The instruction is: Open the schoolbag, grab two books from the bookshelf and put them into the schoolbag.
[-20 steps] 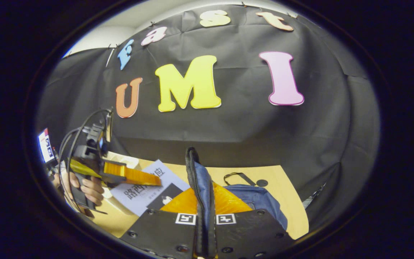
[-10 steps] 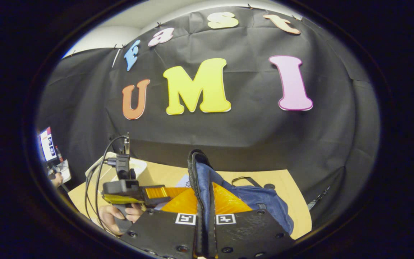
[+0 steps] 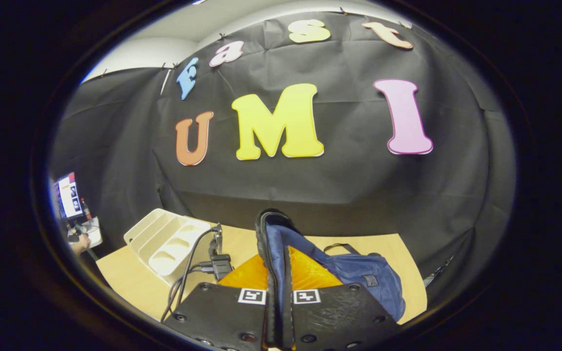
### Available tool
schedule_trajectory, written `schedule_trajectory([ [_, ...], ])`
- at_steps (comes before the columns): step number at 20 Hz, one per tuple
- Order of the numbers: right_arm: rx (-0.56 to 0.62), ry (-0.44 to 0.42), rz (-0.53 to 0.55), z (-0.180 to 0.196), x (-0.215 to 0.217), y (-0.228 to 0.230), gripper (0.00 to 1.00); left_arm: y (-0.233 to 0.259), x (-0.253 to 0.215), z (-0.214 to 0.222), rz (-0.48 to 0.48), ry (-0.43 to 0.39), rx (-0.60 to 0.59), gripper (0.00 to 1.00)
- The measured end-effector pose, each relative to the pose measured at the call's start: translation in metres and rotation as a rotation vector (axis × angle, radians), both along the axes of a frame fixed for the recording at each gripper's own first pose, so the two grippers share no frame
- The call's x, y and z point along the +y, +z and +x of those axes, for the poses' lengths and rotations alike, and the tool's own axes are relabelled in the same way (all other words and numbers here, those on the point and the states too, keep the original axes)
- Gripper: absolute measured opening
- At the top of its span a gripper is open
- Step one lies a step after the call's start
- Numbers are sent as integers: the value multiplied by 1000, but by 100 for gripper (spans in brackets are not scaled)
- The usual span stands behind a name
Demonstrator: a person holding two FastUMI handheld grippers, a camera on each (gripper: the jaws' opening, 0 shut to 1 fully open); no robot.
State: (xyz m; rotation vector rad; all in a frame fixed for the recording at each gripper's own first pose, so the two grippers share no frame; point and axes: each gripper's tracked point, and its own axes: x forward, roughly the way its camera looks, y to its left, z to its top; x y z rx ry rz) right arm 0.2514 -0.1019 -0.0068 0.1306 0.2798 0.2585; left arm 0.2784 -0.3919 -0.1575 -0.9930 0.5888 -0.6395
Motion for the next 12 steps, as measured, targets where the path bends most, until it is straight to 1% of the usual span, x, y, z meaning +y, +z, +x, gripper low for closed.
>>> schedule_trajectory([
  [2, 0, -2, 13, 1, -5, -1, 6, -7, 1, 1, 81, 15, -60, 53],
  [3, 5, 3, 22, 0, -5, -3, 5, -9, 3, 0, 110, 20, -63, 57],
  [4, 12, 4, 29, 0, -6, -5, 6, -10, 5, 2, 162, 22, -71, 59],
  [5, 19, 9, 39, 0, -6, -8, 6, -11, 9, 1, 216, 17, -90, 67],
  [6, 24, 14, 48, -1, -6, -9, 5, -14, 11, -1, 265, 13, -111, 70],
  [7, 26, 17, 50, -1, -6, -12, 5, -15, 11, -1, 298, 9, -117, 75],
  [10, 26, 15, 56, -3, -7, -14, 6, -13, 17, -7, 376, -16, -143, 81],
  [11, 20, 1, 45, -3, -10, -16, 6, -14, 21, -9, 411, -23, -155, 87],
  [12, 10, -14, 28, -3, -14, -15, 6, -14, 21, -9, 433, -31, -161, 88],
])
